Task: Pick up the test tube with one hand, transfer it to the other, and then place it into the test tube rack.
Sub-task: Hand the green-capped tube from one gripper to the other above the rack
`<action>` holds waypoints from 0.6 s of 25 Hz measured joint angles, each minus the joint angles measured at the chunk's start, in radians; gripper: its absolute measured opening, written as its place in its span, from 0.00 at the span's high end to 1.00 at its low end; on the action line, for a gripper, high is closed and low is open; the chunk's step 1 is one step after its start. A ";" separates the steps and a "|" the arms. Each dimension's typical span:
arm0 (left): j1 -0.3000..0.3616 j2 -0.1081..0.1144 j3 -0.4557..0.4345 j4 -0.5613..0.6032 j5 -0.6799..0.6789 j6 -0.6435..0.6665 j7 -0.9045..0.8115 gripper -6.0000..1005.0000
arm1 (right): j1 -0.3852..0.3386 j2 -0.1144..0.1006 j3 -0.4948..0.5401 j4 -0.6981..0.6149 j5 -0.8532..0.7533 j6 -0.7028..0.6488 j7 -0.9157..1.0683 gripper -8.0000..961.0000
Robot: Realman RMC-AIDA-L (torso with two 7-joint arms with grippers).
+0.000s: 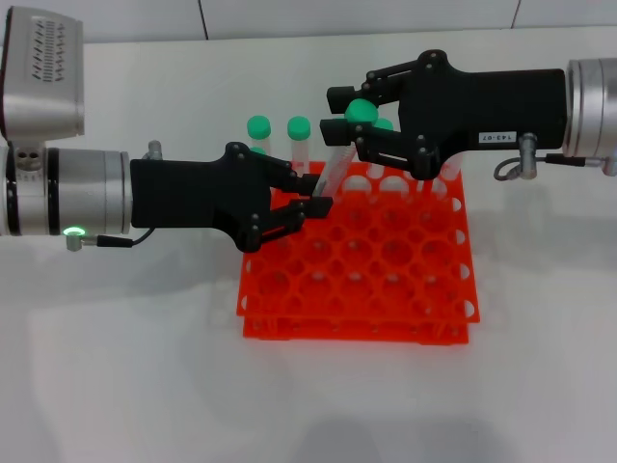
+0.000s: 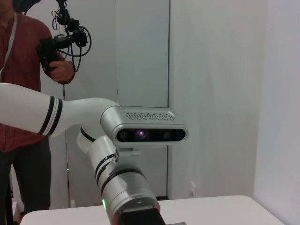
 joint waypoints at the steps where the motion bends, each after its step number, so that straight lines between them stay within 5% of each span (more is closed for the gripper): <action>1: 0.000 0.000 0.000 0.000 0.000 0.000 0.000 0.79 | 0.001 0.000 -0.001 0.000 0.000 0.000 0.000 0.71; 15: 0.000 -0.003 0.001 -0.003 0.000 -0.001 0.000 0.78 | 0.010 0.000 -0.009 -0.002 0.001 0.000 0.003 0.72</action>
